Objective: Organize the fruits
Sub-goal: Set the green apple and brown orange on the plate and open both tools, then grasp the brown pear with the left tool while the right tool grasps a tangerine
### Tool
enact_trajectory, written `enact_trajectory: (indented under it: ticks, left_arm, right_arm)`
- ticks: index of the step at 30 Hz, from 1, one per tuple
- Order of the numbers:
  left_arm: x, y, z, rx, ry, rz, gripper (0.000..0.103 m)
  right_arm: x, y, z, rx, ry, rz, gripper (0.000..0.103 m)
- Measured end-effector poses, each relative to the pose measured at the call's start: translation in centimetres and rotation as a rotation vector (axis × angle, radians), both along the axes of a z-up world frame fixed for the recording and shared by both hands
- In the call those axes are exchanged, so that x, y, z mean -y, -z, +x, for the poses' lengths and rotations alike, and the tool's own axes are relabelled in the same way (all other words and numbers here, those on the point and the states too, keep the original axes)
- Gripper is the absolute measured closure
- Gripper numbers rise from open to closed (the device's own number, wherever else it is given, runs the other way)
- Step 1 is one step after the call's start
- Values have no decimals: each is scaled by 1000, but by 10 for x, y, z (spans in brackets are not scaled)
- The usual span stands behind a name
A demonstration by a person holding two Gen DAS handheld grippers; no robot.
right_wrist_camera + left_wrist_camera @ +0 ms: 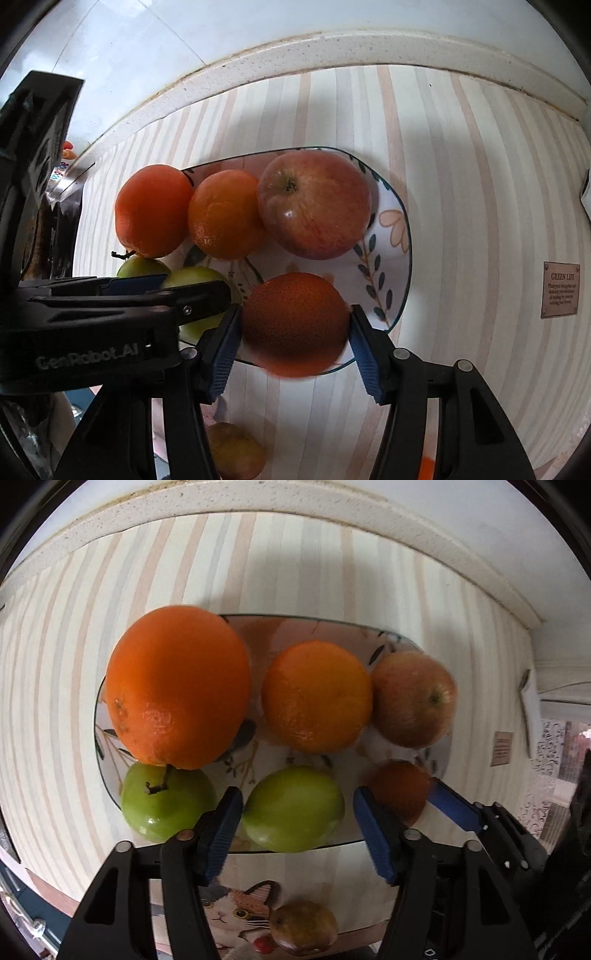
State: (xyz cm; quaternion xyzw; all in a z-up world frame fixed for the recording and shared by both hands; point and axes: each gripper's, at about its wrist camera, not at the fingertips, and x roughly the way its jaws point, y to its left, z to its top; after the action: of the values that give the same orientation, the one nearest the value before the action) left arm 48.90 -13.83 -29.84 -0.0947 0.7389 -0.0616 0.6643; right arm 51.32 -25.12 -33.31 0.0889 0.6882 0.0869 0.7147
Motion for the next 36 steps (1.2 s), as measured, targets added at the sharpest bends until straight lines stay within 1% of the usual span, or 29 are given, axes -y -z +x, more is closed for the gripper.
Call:
enact_trajectory:
  ticks: [2, 3, 4, 5, 7, 10, 13, 17, 21, 27, 36]
  left_arm:
    - [-2, -9, 0, 28, -6, 3, 31]
    - [-2, -12, -1, 38, -5, 4, 23]
    - [-3, -17, -2, 51, -4, 5, 19]
    - [-4, -19, -3, 58, -3, 9, 19]
    - [-7, -27, -6, 79, -2, 35, 19]
    - [-13, -37, -15, 107, -2, 66, 19]
    - [-24, -48, -24, 136, -1, 97, 19]
    - [-35, -57, -35, 166, -13, 124, 19]
    - [-43, -68, -53, 198, -26, 133, 19]
    - [-49, -93, -81, 270, -42, 150, 19]
    - [-51, -132, -125, 375, -44, 151, 19]
  right_arm:
    - [5, -3, 0, -8, 12, 3, 24]
    - [7, -5, 1, -14, 17, 11, 21]
    - [10, -7, 0, -20, 27, 12, 17]
    - [12, -9, 0, -22, 30, 6, 12]
    - [17, -15, -2, -20, 33, -19, 9]
    - [21, -24, -7, -18, 40, -34, 9]
    - [23, -36, -14, 2, 41, -61, 7]
    - [25, -52, -23, 25, 44, -71, 7]
    - [22, -65, -32, 49, 46, -63, 7]
    - [15, -96, -51, 118, 33, -75, 7]
    - [5, -150, -87, 230, 26, -92, 7]
